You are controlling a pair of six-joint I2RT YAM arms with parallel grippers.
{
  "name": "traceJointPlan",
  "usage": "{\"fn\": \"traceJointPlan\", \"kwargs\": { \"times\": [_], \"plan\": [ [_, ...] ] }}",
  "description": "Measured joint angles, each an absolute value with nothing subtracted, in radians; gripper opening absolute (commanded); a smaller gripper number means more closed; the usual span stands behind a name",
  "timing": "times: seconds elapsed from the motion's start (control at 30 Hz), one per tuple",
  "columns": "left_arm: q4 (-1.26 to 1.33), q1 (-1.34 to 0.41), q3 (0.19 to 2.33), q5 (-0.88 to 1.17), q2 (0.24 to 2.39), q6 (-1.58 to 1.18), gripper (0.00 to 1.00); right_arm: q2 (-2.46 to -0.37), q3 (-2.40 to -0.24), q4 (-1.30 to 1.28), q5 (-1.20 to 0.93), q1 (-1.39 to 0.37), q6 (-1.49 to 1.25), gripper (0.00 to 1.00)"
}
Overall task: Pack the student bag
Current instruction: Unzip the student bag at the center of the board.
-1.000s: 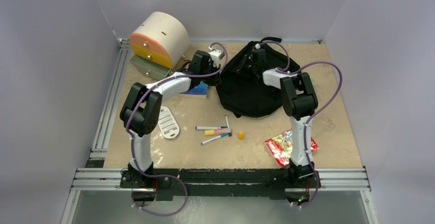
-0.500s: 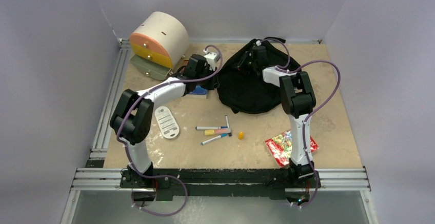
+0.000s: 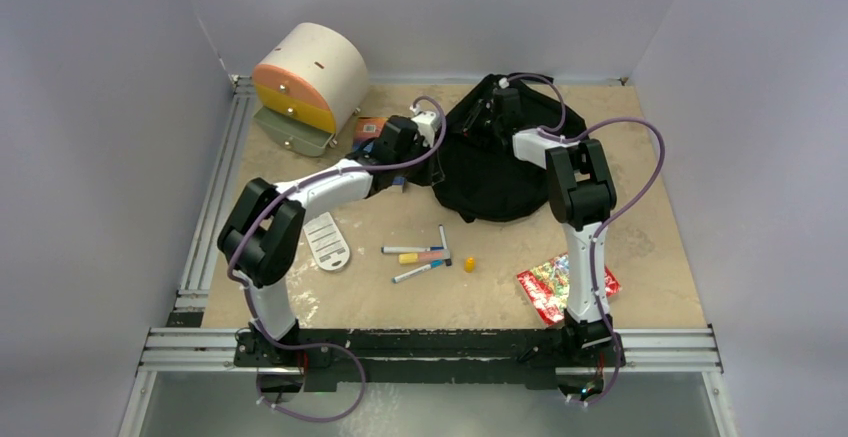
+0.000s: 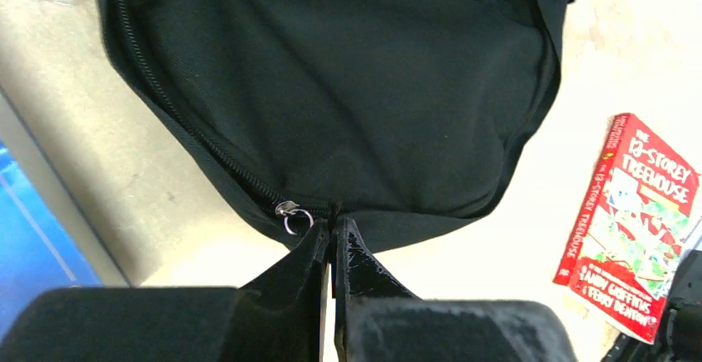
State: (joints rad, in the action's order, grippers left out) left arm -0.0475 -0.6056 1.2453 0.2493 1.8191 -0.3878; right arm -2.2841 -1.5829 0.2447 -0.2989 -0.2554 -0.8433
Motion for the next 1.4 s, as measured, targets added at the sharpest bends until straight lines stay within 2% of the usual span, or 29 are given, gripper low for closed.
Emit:
{"fn": "traceJointPlan", "kwargs": {
  "times": [0.23,0.47,0.93,1.17,1.4],
  "plan": [
    [-0.047,-0.667,1.249,0.212,1.819,-0.402,0.00,-2.284,-1.583,0.239,-0.310,-0.255,-0.844,0.30],
    [-0.060,-0.682,1.269,0.203,1.820,-0.406,0.00,-2.251,-1.551,0.239,-0.308,-0.253,-0.820,0.34],
    [-0.133,-0.696,1.345,0.223,1.840,-0.402,0.00,-1.739,-1.164,0.284,-0.247,-0.200,-0.706,0.57],
    [-0.147,-0.668,1.361,0.224,1.841,-0.400,0.04,-1.571,-0.939,0.315,-0.226,-0.205,-0.672,0.57],
    [-0.152,-0.654,1.383,0.247,1.854,-0.400,0.09,-1.434,-0.799,0.418,-0.205,-0.205,-0.671,0.62]
  ]
}}
